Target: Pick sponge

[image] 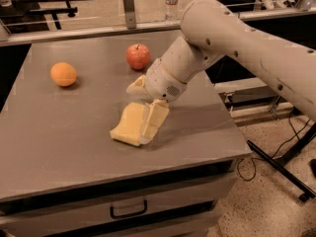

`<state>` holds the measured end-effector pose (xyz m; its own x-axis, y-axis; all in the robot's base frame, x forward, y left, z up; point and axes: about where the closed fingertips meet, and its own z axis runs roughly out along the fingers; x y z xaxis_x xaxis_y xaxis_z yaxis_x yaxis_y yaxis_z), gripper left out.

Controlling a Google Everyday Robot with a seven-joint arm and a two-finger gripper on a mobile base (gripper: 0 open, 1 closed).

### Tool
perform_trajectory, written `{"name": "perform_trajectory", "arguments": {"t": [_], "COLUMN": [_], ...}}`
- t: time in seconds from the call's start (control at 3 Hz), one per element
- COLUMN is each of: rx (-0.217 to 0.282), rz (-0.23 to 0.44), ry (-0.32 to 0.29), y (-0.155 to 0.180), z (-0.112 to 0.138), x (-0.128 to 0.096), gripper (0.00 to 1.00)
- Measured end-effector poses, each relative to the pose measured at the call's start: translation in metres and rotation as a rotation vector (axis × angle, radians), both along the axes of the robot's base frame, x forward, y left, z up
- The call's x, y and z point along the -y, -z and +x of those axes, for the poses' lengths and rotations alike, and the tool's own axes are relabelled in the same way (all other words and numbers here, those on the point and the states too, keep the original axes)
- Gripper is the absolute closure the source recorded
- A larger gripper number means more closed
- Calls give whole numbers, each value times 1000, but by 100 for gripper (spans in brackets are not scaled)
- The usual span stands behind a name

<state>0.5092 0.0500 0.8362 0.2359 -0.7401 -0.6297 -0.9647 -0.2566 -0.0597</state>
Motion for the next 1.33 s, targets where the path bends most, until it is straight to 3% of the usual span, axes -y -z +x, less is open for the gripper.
{"name": "perform_trajectory", "arguments": {"t": [1.0,1.33], "rx": [1,33], "rz": [20,84], "ry": [-15,-38], "y": [-3,-24], "z": [-3,-9], "x": [-5,-9], "gripper": [84,100]}}
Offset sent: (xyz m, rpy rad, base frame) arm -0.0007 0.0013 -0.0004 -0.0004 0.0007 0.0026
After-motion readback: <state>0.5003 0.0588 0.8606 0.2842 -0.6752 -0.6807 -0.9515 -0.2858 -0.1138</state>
